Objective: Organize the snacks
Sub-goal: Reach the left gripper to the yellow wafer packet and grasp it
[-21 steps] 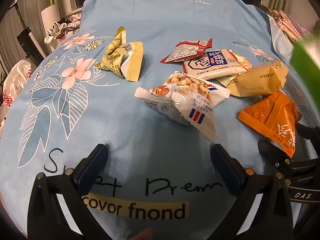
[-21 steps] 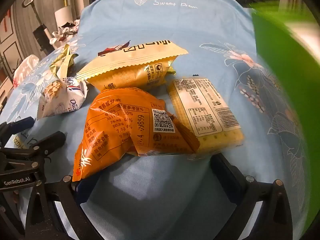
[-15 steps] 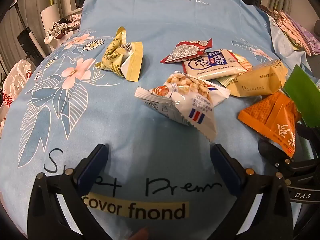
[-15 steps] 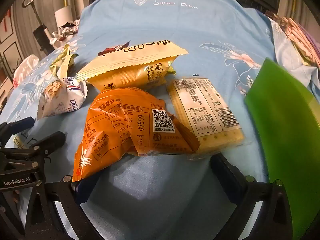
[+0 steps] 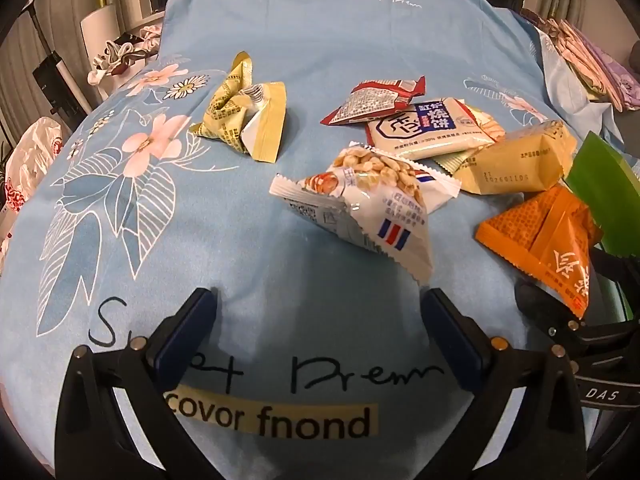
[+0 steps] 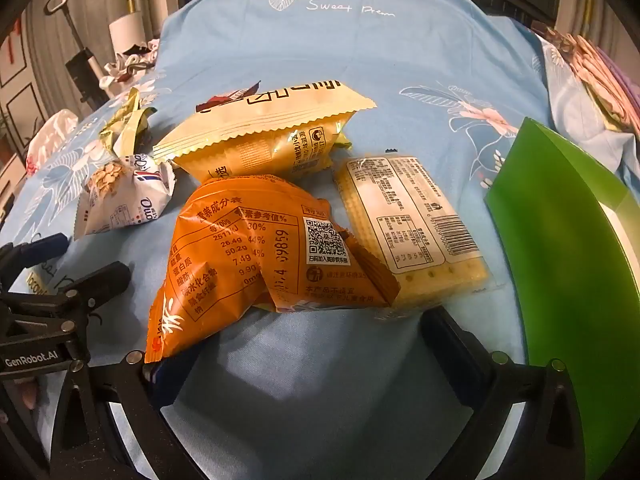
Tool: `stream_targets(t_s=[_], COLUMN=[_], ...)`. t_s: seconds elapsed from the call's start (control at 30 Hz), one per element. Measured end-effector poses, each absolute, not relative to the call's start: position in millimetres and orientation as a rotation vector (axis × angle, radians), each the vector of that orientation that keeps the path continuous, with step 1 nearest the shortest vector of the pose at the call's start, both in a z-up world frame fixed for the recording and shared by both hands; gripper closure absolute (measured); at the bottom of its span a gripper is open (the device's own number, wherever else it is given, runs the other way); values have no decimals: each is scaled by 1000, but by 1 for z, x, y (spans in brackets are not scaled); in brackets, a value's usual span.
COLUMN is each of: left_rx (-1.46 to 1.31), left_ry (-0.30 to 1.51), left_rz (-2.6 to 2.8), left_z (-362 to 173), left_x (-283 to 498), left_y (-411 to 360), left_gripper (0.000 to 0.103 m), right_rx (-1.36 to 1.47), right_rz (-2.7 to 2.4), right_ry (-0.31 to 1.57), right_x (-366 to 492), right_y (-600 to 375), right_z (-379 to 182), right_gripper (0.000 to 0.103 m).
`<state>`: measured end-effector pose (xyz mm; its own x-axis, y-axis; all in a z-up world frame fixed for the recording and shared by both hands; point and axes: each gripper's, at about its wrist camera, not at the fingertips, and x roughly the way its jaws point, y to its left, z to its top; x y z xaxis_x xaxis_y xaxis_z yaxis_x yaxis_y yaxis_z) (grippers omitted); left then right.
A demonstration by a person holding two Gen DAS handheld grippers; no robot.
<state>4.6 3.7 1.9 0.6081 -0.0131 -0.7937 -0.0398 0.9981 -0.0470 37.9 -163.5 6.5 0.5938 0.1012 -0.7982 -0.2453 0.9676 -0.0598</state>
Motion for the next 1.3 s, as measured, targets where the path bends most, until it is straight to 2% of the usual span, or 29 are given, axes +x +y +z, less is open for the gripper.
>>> stream_targets(t_s=[0.23,0.57,0.7,0.8,0.9,0.97,1.1,1.23,1.27,1.3], left_rx=[-205,-508,-553,-601,-637,-662,-691,-699,-695,-692], left_ry=[911,824,817,803,832,846,896,895,893,895], left_rz=[-2,-8,54,31,12,-14,-51,-67,-75,-84], left_z=[17,61,68,65,56,48,30,27,28,27], left_x=[-2,-3,18,38,59,71,87,87,87,87], left_y=[20,83,108,121,128,130,131,129,128,126], left_gripper=[5,5,11,14,23,23,32,35,38,48], right_rx=[-173,28,157,212,207,227,245,232,227,227], right_rz=[187,319,468,564,568,592,617,630,634,637], right_ry=[944,940,961,1001,1054,1129,1226,1299,1308,1316], right_x=[40,20,49,81,123,149,185,198,201,203], right_y=[-162,-159,-135,-109,-71,-54,-24,-8,-5,-2], right_z=[6,85,120,131,119,101,71,42,37,32], right_gripper=[0,0,0,9,23,32,32,32,32,33])
